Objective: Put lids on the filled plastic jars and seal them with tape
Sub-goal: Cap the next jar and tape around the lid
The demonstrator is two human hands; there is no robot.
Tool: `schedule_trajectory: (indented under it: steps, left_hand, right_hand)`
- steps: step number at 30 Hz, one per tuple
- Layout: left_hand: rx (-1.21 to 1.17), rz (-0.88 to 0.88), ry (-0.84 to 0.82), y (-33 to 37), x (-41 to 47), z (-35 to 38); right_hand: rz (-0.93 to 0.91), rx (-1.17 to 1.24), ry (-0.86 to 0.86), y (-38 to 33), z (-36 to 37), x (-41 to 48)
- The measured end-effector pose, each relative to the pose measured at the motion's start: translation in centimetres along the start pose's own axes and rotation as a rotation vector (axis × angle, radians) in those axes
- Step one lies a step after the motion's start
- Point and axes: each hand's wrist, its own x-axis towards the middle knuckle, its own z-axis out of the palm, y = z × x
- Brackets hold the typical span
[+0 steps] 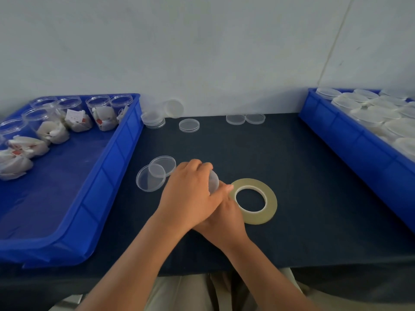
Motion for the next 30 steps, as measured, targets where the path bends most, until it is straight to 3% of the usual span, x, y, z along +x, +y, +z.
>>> schedule_trajectory:
  steps: [4,10,14,16,18,21,30]
  left_hand:
    - [-0.121,0.165,-0.047,-1.7,0.2,-0.7]
    - [-0.3,0.218,-0.084,-2.7,-0.3,-1.6]
    - [-0.17,0.021,-0.019,-0.7,-1.7,-0.8]
    - [-0.105,-0.146,-0.002,0.5,-2.2,-0.2]
    - [-0.128,-0.206,0.059,1.0,-2.2,0.1]
    - [-0.174,-0.11,0.139,0.8,-1.8,0.2]
    - [-0.251,0.111,0.124,-0.2,-0.9,-0.2]
  right_hand:
    - [0.018,0.022,-0.009,0.1,-0.4,0.2]
    - [-0.021,0.062,0.0,-0.1,-0.1,0.2]
    - [-0.025,0.113,-0.065,-0.5,-0.8,0.0]
    - [-0.003,0.084,-0.024,-1.1,-0.9,-0.4]
    - [-0.016,0.054,-0.009,-1.4,-0.9,-0.7]
    - [-0.039,0.031,-0.019,-1.2,-1.1,-0.7]
    - [-0.009,0.186,-0.015,-0.4,-1.5,-0.4]
